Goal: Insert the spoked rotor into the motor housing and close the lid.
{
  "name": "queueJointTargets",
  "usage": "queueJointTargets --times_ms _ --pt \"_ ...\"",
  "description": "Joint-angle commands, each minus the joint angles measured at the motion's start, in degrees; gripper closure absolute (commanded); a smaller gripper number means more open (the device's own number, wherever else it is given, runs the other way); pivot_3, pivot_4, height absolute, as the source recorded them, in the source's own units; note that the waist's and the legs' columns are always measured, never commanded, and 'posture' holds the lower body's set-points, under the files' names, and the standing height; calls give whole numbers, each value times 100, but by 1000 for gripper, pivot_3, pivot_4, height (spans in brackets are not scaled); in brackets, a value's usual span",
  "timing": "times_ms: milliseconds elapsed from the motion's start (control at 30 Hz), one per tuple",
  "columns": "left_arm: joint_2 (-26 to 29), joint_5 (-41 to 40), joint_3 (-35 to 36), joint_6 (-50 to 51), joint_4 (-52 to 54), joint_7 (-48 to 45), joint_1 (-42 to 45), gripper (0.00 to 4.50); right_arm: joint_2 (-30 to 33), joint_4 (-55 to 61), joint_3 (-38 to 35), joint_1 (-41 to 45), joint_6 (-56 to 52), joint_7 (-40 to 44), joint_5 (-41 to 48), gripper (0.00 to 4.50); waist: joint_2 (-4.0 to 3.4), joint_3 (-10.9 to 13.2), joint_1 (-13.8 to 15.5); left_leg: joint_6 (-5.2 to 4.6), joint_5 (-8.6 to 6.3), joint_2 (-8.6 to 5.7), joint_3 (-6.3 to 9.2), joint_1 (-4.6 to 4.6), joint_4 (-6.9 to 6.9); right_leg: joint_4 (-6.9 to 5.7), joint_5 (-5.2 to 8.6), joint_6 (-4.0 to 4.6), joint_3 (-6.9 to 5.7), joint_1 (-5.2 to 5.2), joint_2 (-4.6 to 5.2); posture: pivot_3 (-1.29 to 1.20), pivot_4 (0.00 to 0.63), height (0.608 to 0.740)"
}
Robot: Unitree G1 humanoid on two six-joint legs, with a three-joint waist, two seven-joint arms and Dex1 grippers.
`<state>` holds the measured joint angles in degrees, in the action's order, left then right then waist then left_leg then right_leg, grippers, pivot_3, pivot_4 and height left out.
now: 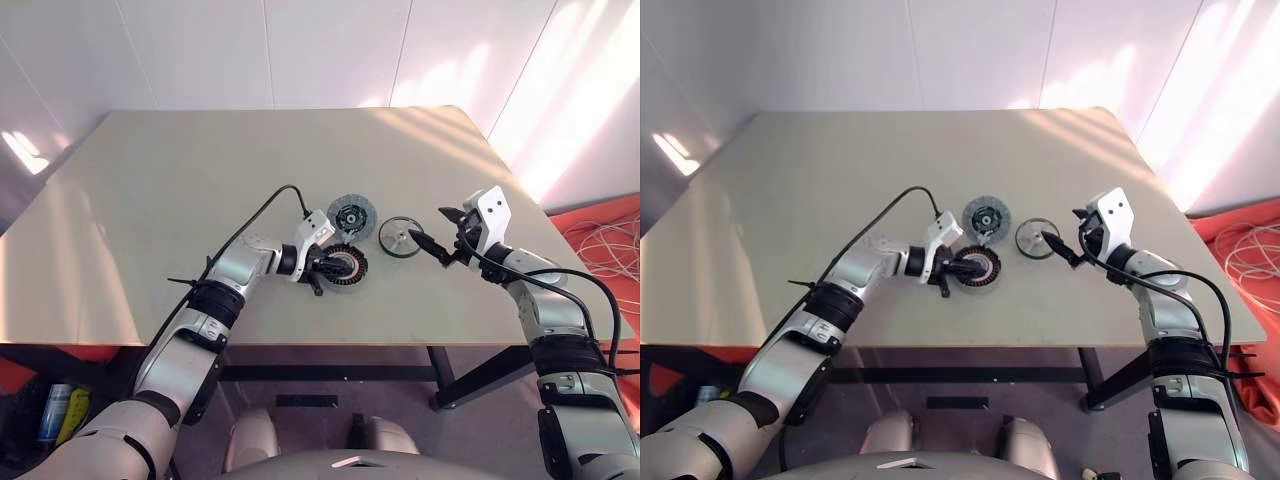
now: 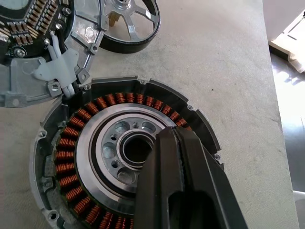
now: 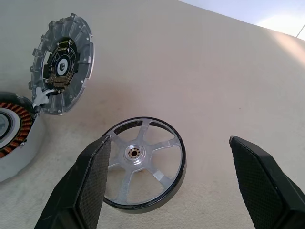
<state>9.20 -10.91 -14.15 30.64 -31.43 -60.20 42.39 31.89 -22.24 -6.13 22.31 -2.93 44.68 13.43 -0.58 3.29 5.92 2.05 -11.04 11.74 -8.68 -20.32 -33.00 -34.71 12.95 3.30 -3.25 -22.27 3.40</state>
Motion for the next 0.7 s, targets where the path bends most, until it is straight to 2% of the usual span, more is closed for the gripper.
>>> queueJointTargets --times_ms 33,200,433,700 --pt "-124 -562 519 187 457 -48 206 4490 8 140 -114 164 130 -20 49 0 1 1 5 0 0 0 0 -2 0 1 0 0 0 -1 0 0 0 740" --pt "-188 -948 746 484 841 -51 328 4490 -19 137 -96 172 137 -13 46 0 1 1 7 -9 -5 0 0 -25 0 3 0 4 0 -17 0 0 0 740" --pt "-119 -878 611 491 835 -36 296 4490 -30 139 -110 167 147 -22 38 0 1 1 4 -30 4 -1 0 -46 -2 3 0 5 0 -31 0 0 0 740" --pt "93 -482 152 480 713 29 69 4490 -50 136 -111 175 157 -46 31 0 0 0 -1 -26 3 0 0 -45 -2 2 0 4 0 -31 -1 0 0 740"
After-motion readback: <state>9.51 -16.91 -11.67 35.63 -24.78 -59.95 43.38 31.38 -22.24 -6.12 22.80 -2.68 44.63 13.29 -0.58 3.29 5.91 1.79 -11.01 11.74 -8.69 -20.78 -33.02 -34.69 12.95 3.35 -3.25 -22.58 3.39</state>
